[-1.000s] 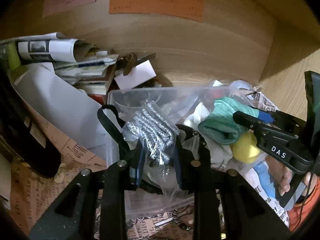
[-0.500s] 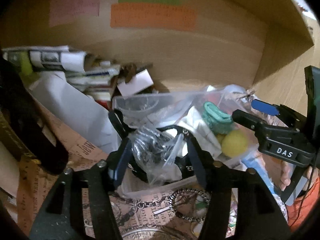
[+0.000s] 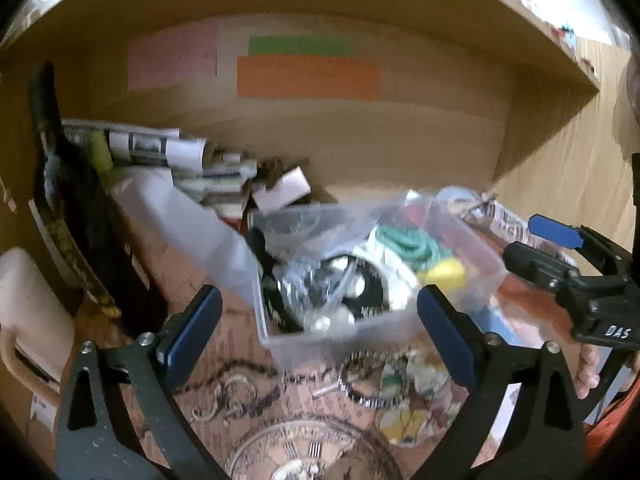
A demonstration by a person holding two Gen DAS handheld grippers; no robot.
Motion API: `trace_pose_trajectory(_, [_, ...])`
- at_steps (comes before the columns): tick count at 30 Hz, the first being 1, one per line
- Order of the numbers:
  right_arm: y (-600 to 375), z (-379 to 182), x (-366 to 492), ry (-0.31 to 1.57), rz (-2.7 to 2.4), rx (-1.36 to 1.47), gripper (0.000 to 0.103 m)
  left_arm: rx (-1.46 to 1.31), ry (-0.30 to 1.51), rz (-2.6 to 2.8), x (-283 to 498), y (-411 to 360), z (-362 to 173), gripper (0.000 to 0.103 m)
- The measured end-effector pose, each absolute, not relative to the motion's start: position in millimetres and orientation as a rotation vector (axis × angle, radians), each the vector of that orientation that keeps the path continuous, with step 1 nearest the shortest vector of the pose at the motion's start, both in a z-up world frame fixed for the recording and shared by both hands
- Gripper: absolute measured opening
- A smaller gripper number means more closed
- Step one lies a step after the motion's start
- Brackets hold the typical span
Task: Organize soft objects
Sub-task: 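Grasp beaded bracelet with left tool while right grasps floral scrunchie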
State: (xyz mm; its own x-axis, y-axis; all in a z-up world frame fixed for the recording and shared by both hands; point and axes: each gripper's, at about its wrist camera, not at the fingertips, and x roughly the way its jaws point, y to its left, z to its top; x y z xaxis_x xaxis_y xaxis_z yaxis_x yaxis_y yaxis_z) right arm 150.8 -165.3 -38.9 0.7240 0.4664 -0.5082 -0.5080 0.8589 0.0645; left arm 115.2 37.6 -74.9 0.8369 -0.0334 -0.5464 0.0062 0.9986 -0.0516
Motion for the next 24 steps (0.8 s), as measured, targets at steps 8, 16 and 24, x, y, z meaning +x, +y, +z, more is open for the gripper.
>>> trace_pose_trajectory(8, [-160,-87,144,0.715,0.574,-0.096,0.088,-0.063,0.741,-0.015,123,42,-126,0.099])
trace_pose_trajectory(16, [-143,-120,142,0.849,0.643,-0.153,0.076,-0.061,0.833,-0.045,137,37,-156,0.073])
trace_pose_trajectory(24, [-133,-134,144,0.906,0.678,-0.179,0.037,-0.052,0.893,-0.1,156,25,-170,0.041])
